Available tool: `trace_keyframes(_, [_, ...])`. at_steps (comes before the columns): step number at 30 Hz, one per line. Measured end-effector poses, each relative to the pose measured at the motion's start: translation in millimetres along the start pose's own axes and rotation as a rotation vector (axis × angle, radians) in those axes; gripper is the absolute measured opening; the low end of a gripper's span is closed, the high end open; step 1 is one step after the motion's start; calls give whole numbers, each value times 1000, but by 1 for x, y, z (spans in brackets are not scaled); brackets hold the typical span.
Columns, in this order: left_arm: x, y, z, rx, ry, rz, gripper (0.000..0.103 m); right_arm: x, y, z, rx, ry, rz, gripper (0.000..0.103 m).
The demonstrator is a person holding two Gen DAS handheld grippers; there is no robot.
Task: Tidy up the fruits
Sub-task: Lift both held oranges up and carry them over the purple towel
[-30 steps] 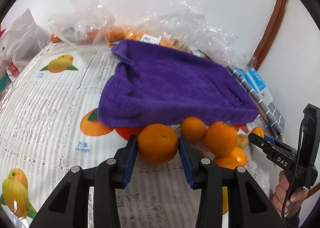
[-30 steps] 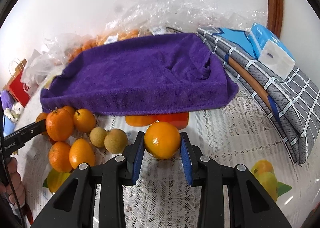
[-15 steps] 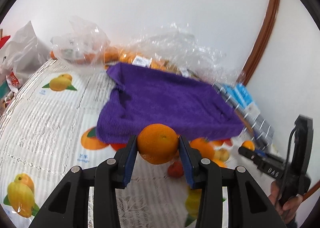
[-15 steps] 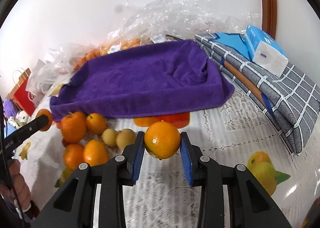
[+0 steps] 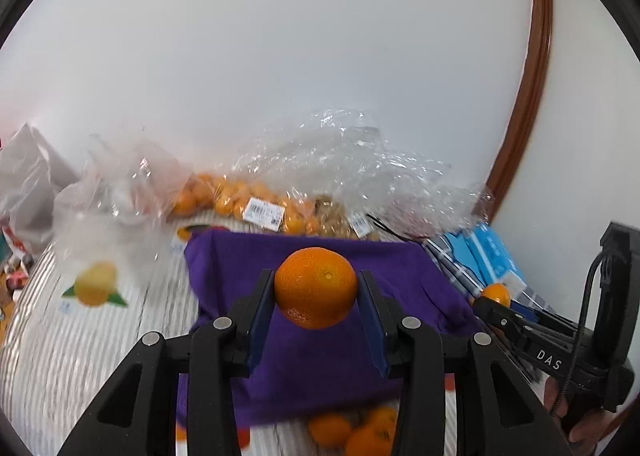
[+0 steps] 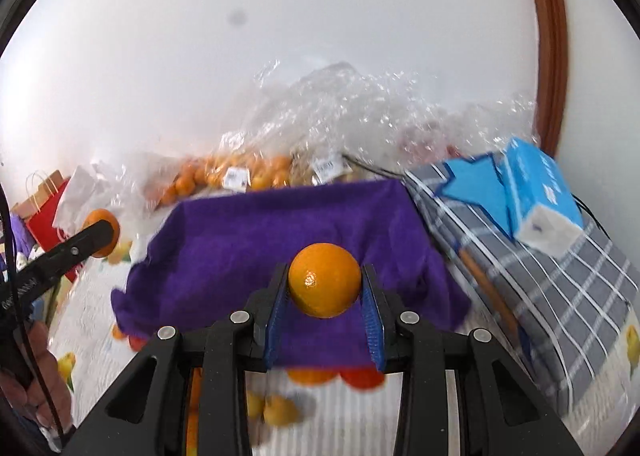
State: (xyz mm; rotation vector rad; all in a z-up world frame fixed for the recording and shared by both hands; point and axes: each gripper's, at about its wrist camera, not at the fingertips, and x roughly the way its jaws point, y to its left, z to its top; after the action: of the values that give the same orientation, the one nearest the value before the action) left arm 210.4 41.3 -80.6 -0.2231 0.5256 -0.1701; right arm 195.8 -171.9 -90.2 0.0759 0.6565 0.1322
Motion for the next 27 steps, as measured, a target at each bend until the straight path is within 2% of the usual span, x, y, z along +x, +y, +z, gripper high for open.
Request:
trace_keyframes(4, [20,8,-9,-35,21,-6,39,24,1,10,11,4,15,35])
trace_keyframes(7, [33,13,-16,-27,56,-6,39,39,-1,5,-2,26,25,35])
trace_keyframes(9, [40,19,-20,-55,74,-5,39,44,-6,2,-2,37,25,35])
trace_keyframes(15, [54,27,-29,-69,101,8,39,59,-29,-2,90,76,68,35])
trace_keyframes(20, [59,29,-31,-84,118,-11,39,71,-29,-9,65,98,17,35])
trace_keyframes(27, [68,26,-38,-59,155,-13,39,89,-26,-19,57,140,22,35])
